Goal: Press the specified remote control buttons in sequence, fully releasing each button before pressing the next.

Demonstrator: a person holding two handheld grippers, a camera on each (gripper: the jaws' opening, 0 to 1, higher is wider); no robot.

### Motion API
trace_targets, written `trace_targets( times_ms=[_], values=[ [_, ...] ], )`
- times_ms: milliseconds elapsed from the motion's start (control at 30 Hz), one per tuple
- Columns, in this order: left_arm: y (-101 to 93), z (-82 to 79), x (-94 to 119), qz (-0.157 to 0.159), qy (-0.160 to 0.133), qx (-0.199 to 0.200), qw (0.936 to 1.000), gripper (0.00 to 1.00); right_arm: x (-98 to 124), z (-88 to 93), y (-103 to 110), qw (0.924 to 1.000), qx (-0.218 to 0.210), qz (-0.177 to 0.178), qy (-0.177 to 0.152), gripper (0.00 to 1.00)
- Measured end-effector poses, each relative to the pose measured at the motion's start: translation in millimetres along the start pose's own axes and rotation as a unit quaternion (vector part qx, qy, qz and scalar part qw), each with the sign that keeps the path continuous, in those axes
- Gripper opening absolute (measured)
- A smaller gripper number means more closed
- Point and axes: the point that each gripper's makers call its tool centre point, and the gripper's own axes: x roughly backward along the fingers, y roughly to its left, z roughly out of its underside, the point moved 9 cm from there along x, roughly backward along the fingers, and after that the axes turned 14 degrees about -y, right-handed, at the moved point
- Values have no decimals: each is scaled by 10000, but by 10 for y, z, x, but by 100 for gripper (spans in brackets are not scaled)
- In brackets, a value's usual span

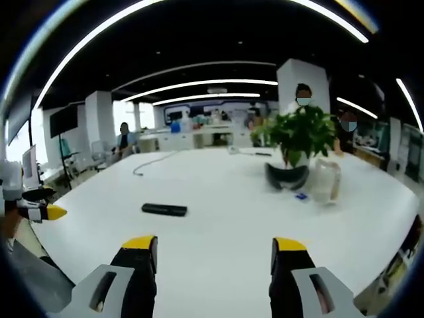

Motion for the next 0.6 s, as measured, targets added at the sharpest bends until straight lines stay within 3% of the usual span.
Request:
trace_targets(
  times_ms=[400,600],
  values=[
    [-86,-289,-569,722,-84,-390,9966,89,-6,9,5,9999,-85,-87,48,61],
    [-128,-335,-869,1025,106,-423,9938,88,-10,16,14,9998,-71,-128,98,58]
  ],
)
